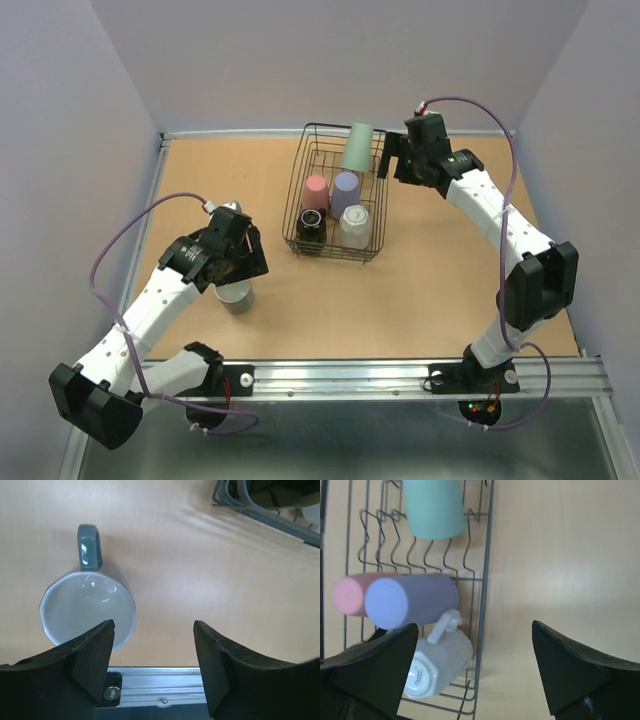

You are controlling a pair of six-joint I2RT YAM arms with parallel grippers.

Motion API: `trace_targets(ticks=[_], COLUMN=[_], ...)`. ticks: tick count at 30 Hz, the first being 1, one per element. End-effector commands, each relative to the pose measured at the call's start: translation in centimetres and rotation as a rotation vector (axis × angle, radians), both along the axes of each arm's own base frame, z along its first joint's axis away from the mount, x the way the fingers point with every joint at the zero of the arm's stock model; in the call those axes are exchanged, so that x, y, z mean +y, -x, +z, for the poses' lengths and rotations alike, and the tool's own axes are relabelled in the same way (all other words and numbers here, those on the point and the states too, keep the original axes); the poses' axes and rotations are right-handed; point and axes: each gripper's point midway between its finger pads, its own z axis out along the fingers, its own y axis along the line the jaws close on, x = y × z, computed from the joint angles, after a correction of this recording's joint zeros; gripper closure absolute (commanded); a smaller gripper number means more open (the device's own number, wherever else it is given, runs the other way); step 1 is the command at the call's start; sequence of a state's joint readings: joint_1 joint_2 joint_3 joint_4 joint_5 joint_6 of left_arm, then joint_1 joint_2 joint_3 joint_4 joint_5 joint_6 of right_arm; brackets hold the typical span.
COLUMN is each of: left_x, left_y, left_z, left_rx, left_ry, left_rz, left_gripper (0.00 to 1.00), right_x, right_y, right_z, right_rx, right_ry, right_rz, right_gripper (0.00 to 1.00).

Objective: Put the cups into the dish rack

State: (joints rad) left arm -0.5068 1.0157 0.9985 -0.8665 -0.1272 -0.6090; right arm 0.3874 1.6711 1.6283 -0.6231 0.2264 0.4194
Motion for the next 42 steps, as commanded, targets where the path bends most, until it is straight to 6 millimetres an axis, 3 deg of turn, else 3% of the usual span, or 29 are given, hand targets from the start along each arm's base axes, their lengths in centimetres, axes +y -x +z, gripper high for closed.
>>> trace_targets(ticks=[1, 11, 14, 17, 24, 26, 32, 35, 36, 41, 42], left_x=[0.3, 0.6, 0.5, -0.3, -1.7, -1.9, -2.2, -3.2, -3.6, -4.5, -4.8], left_y=[1.8, 2.9, 2.9, 3.0, 2.7, 2.5, -0.2, -1.9, -2.9, -4.6, -5.3], left_z=[-1.2, -5.0, -6.1, -7.1, -7.9, -7.5, -3.6, -0.3, 1.7, 7.5, 9.6], left_rx=[0.056, 0.119, 0.133, 0.153, 0.158, 0.144, 0.044, -0.026, -0.069, -0.156, -0.191], left_ry=[0.015, -0.012, -0.013, 0.02, 0.064, 0.067, 0.041, 0.063, 0.079, 0.104, 0.12], left_rz=[0.036, 0.037, 0.036, 0.018, -0.028, -0.032, -0.062, -0.092, -0.089, -0.108, -0.111], left_gripper=[0.28, 0.32, 0.38, 0.51, 0.98, 1.0, 1.0, 1.0, 1.0, 1.0, 1.0], right_x=[0.4, -0.4, -0.6, -0.9, -1.6, -1.6, -1.5, -1.3, -1.1, -0.3, -0.1], right_y=[1.7, 3.0, 3.6, 4.4, 5.5, 5.7, 5.9, 5.7, 5.6, 5.6, 5.7], right_z=[2.0, 2.6, 2.3, 1.8, 0.2, 0.2, 0.9, 2.2, 3.1, 6.7, 7.3], right_rx=[-0.047, -0.065, -0.058, -0.05, -0.02, -0.02, -0.034, -0.06, -0.078, -0.143, -0.154], right_ry=[-0.063, -0.062, -0.063, -0.061, -0.036, -0.035, -0.039, -0.057, -0.07, -0.141, -0.163], right_rz=[0.018, 0.013, 0.012, 0.009, 0.005, 0.01, 0.023, 0.031, 0.034, 0.056, 0.055], right_gripper=[0.0, 0.0, 0.0, 0.0, 0.0, 0.0, 0.0, 0.0, 0.0, 0.0, 0.0])
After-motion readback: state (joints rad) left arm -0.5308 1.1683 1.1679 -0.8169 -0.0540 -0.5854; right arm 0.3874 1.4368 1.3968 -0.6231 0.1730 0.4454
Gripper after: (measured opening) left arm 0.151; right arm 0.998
